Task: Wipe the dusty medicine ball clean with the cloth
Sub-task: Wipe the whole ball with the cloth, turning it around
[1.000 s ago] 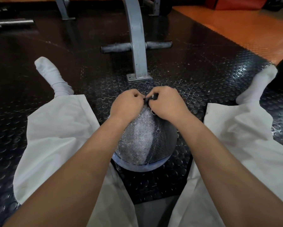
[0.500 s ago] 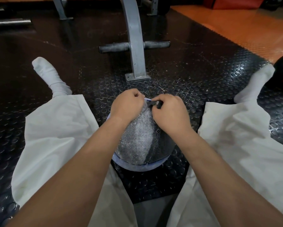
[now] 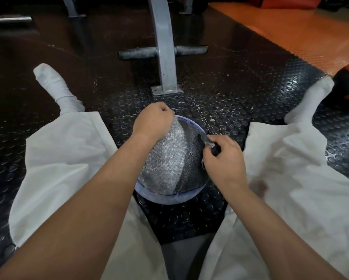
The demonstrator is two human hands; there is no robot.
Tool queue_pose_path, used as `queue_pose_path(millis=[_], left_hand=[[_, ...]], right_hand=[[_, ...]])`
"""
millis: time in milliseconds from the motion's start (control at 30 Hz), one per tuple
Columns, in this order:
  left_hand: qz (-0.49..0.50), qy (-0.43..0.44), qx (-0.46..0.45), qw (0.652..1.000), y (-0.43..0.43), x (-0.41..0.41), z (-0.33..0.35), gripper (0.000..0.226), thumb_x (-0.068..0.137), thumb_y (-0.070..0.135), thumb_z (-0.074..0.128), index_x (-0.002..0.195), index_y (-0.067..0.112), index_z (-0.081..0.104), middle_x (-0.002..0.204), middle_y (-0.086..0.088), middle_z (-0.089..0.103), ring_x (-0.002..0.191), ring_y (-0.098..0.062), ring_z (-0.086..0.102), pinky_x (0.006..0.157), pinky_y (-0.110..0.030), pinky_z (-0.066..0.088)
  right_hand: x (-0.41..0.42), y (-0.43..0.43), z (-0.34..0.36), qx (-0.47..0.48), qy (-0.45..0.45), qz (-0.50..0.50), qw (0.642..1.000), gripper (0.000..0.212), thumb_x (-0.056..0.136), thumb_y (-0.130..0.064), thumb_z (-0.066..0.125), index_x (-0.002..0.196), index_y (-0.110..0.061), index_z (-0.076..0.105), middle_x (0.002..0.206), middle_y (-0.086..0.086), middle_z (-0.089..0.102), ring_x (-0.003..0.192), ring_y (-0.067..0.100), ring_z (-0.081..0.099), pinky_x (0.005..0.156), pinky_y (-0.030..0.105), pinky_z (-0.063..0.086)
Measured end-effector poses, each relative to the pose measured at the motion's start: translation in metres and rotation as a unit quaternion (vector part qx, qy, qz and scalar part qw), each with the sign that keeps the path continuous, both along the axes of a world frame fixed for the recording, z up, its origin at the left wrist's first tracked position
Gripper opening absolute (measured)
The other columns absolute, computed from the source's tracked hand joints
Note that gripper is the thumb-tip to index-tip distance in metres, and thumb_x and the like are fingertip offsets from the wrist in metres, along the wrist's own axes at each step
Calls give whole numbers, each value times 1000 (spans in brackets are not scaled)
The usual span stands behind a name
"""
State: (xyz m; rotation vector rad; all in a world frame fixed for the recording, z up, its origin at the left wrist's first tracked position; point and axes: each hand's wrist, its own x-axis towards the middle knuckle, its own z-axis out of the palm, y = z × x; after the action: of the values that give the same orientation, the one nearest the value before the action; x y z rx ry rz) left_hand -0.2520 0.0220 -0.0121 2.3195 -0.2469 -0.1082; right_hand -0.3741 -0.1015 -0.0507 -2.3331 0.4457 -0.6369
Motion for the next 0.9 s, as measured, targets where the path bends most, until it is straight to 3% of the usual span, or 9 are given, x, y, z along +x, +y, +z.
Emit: queue_pose_path(millis=[133, 200, 367, 433, 567, 633, 800, 900], left_hand=[[0, -10, 4, 1000, 3, -1, -3, 24, 95, 27, 44, 80, 17, 61, 98, -1, 72, 51, -18, 43, 51, -29, 30], [7, -12, 0, 1000, 4, -1, -3, 24, 92, 25, 44, 73, 20, 57, 101, 2, 72, 52, -18, 44, 51, -29, 31], [26, -7, -6, 1000, 2, 5, 2, 26, 89, 24, 49, 64, 21, 51, 68, 3, 60, 58, -18, 46, 53, -30, 31], [23, 1, -3, 1000, 0, 9, 3, 24, 91, 24, 50, 68, 20, 55, 65, 4, 56, 61, -16, 48, 55, -29, 33], [6, 8, 24, 1000, -5, 16, 3, 21, 93, 28, 50, 89, 15, 65, 85, 3, 61, 81, -19, 55, 70, -29, 37], [4, 13, 30, 999, -6, 18, 4, 20, 94, 28, 49, 90, 15, 65, 89, 1, 62, 85, -21, 56, 73, -29, 37], [-7, -15, 24, 1000, 2, 11, 7, 20, 95, 26, 47, 87, 14, 62, 84, -2, 66, 69, -18, 54, 57, -29, 37], [-30, -17, 21, 999, 13, -5, 2, 21, 100, 31, 42, 109, 25, 61, 84, 6, 66, 70, -19, 58, 60, -28, 39]], right_hand=[[19, 9, 20, -36, -22, 25, 999, 23, 87, -7, 54, 104, -5, 70, 104, 7, 68, 95, 20, 53, 87, 24, 32], [36, 14, 32, -65, -10, 57, 996, 23, 89, -9, 52, 102, -5, 70, 104, 8, 67, 92, 21, 51, 88, 28, 33], [58, 18, 36, -114, 29, 83, 990, 25, 89, -15, 49, 103, -8, 69, 106, 7, 65, 96, 27, 50, 89, 30, 32], [49, 14, 27, -94, 3, 70, 993, 24, 90, -15, 50, 104, -8, 67, 106, 6, 64, 94, 23, 49, 88, 29, 33], [10, 14, -5, -89, -74, 45, 992, 29, 86, -18, 44, 101, -5, 64, 103, 8, 63, 92, 25, 56, 83, 20, 26], [-3, 13, -18, -96, -87, 59, 990, 31, 84, -20, 43, 101, -4, 64, 105, 9, 62, 95, 25, 56, 85, 19, 27], [7, 9, -11, -75, -76, 72, 992, 26, 82, -15, 49, 100, -5, 66, 105, 8, 62, 93, 29, 58, 84, 16, 26], [19, 6, -3, -46, -53, 82, 994, 21, 86, -17, 54, 101, -9, 67, 106, 2, 61, 98, 27, 55, 82, 15, 24]])
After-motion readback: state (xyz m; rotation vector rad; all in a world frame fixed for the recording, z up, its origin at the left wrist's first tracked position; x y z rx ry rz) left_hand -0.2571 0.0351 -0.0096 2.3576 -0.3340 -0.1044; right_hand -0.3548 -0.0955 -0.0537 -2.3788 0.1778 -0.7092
